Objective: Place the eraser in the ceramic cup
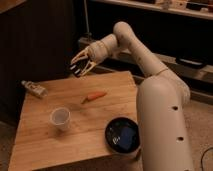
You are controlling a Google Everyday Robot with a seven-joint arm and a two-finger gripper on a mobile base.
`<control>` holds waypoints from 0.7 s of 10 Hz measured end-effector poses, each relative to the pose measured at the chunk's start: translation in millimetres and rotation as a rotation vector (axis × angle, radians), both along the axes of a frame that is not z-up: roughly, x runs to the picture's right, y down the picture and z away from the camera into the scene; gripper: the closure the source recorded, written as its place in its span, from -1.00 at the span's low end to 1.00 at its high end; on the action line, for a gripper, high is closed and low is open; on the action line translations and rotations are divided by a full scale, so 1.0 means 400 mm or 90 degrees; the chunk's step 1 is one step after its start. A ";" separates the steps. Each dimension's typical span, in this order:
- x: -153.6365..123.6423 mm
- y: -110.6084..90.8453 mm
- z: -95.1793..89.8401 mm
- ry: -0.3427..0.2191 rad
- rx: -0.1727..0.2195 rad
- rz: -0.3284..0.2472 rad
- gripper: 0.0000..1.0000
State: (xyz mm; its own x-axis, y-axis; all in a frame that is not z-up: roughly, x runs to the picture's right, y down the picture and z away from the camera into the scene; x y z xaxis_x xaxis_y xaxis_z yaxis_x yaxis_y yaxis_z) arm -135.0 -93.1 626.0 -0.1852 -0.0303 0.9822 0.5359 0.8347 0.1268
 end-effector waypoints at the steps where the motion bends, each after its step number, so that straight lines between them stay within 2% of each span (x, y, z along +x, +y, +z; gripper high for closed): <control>1: -0.023 0.028 -0.010 -0.012 -0.007 -0.011 0.95; 7: -0.106 0.155 -0.067 -0.058 -0.046 -0.067 0.95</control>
